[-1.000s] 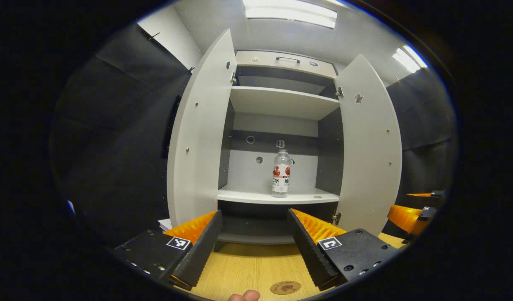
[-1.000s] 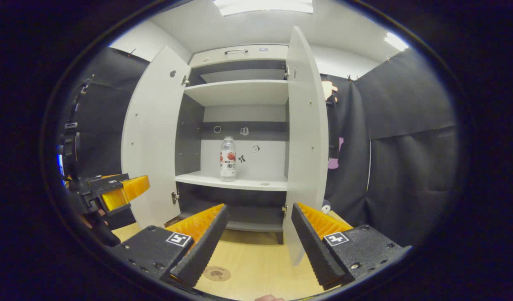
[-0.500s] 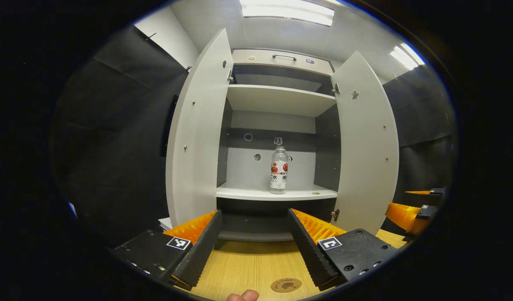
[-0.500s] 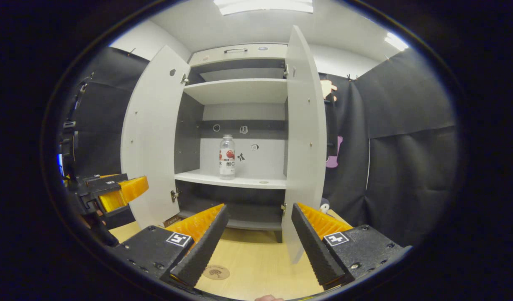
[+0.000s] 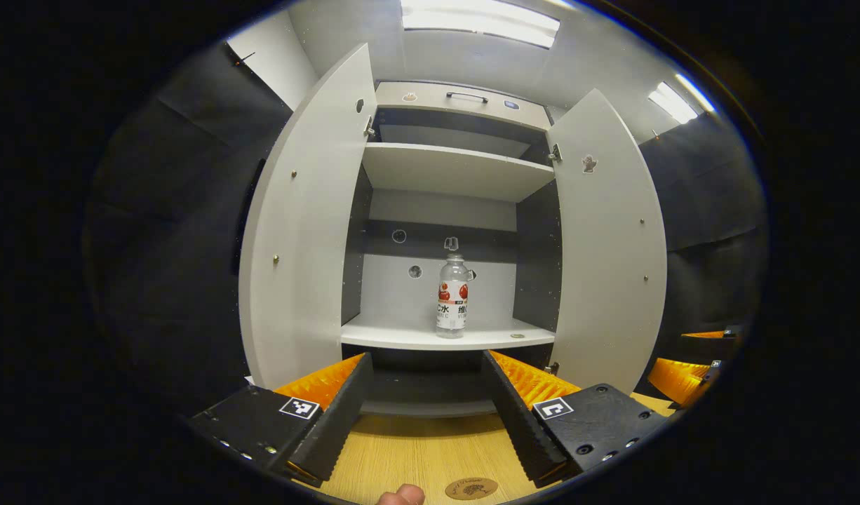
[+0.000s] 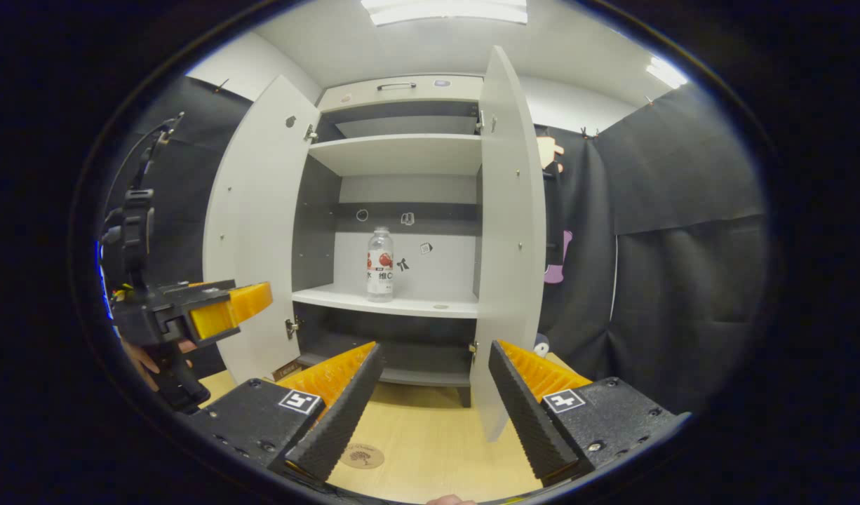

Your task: Grasp the bottle in the cabinet with the left hand and place it on the coaster, then close the right door with the right hand and the left door with the left hand.

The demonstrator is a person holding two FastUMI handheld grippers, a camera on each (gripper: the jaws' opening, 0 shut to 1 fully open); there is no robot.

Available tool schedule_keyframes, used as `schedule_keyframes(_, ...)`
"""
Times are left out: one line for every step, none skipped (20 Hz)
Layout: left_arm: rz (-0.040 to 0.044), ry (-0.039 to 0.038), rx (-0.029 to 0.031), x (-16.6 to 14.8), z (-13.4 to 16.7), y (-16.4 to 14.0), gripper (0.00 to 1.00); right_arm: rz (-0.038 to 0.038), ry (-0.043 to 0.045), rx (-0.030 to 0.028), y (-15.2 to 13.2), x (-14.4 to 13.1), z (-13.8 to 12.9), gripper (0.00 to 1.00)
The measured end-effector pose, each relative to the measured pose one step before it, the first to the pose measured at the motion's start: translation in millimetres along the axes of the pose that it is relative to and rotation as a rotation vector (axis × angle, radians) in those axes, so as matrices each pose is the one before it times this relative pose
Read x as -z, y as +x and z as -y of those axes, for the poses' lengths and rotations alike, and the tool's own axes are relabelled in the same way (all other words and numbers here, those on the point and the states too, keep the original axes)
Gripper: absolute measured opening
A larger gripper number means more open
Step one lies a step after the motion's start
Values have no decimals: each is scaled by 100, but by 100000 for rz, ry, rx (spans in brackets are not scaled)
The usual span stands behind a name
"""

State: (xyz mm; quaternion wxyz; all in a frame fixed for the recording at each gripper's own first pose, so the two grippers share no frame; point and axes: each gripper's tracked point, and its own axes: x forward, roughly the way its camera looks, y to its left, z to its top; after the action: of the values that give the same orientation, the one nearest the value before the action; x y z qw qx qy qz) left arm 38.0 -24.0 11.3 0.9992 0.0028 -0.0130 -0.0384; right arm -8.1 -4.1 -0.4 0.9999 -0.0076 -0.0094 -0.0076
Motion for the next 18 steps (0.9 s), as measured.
schedule_keyframes(237, 447, 923, 5, 324, 943, 95, 108, 391, 782, -4, 50, 211, 100)
schedule_keyframes(-186, 1054, 694, 93, 179, 1193, 94, -438, 913, 516, 20, 212, 174, 100)
schedule_keyframes(-443, 1014, 1043, 89, 268, 1196, 90, -402, 1089, 389, -49, 92, 134, 100)
schedule_keyframes(76, 262, 1414, -132, 434, 1381, 95, -250, 772, 387, 5, 124, 159, 100)
schedule_keyframes(151, -1107, 1966, -203, 561, 1465, 95, -102, 21, 711, 15, 10, 205, 100)
schedule_keyframes(1317, -1133, 1603, -489, 434, 1621, 94, -165, -717, 1080, 1, 76, 356, 100)
schedule_keyframes(1360, -24, 522, -641, 133, 1825, 94, -314, -1047, 1232, 58, 24, 341, 100)
schedule_keyframes(1115, 735, 134, -402, -8, 1809, 95, -72, -893, 1124, 0, 40, 327, 99)
schedule_keyframes(1133, 774, 168, -443, 84, 1847, 95, -33, -524, 1018, -49, -79, 335, 100)
schedule_keyframes(275, 87, 413, -56, 144, 1698, 95, -176, -189, 983, 12, 58, 266, 100)
schedule_keyframes(-325, -716, 668, 41, 232, 1569, 94, -408, -361, 1033, -54, 19, 286, 100)
schedule_keyframes(-157, -409, 69, 77, 76, 1614, 94, -249, -751, 1194, -38, 140, 324, 99)
schedule_keyframes(-172, 645, -639, 81, -59, 1470, 94, -310, -694, 1048, -56, 111, 330, 100)
schedule_keyframes(-70, 1183, -544, 152, -140, 1361, 95, -627, -484, 881, 19, 140, 201, 99)
schedule_keyframes(-108, 1264, -215, 170, -8, 1341, 95, -989, -285, 861, 40, 208, 301, 99)
schedule_keyframes(-33, 940, 103, 173, 64, 1229, 95, -1114, -39, 841, 150, 320, 352, 100)
schedule_keyframes(-217, 439, 64, 394, 137, 1151, 95, -1003, 338, 821, 142, 238, 329, 100)
schedule_keyframes(-835, 870, -308, 611, 70, 1051, 95, -747, 402, 758, 116, 265, 409, 100)
